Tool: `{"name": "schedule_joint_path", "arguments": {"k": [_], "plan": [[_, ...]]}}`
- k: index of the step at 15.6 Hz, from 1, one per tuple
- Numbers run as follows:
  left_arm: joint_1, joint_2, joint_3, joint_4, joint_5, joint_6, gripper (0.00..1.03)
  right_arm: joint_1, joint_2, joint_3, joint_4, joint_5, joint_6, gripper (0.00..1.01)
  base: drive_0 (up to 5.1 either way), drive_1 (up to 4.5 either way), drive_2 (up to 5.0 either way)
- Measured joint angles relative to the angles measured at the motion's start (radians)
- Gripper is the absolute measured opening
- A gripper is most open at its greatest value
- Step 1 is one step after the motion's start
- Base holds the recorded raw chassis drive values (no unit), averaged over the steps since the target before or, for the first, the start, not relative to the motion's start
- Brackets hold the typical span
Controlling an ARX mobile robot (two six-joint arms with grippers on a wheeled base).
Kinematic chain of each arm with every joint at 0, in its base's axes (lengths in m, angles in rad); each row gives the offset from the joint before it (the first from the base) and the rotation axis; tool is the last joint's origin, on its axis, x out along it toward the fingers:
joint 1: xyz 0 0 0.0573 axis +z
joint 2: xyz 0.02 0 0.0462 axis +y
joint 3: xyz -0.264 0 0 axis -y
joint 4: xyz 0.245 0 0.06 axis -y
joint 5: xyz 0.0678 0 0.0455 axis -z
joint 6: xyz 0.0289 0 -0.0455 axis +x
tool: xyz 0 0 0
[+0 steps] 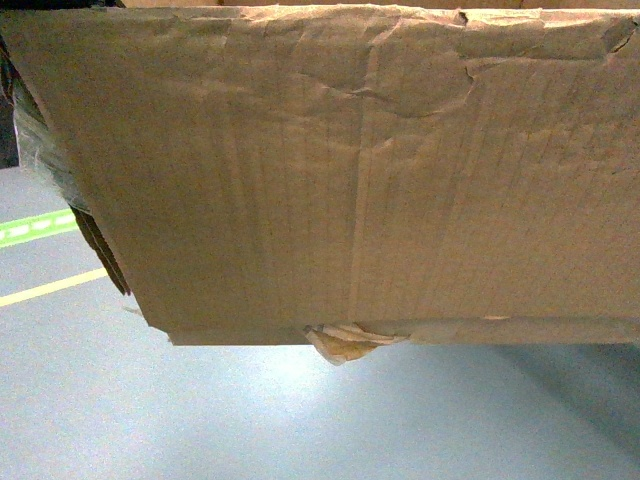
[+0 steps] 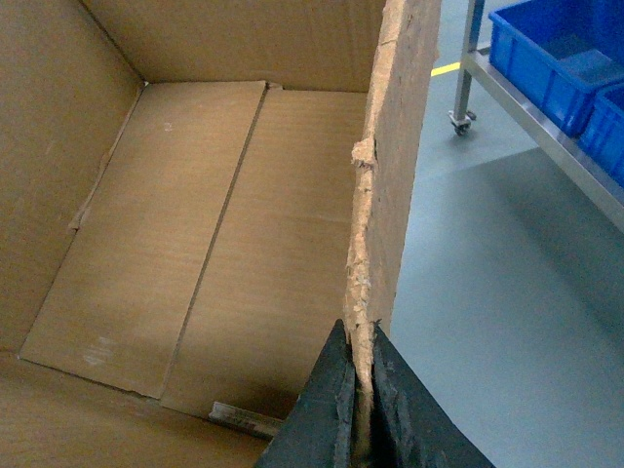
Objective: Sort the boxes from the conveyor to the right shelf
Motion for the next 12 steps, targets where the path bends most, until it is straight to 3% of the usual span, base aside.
{"name": "schedule_joint_path", "arguments": {"k": [12], "plan": [[0.000, 0.000, 0.000, 0.000, 0.000, 0.000, 0.04, 0.000, 0.000, 0.000, 0.000, 0.000, 0.000, 0.02, -1.6, -1.64, -1.6]]}}
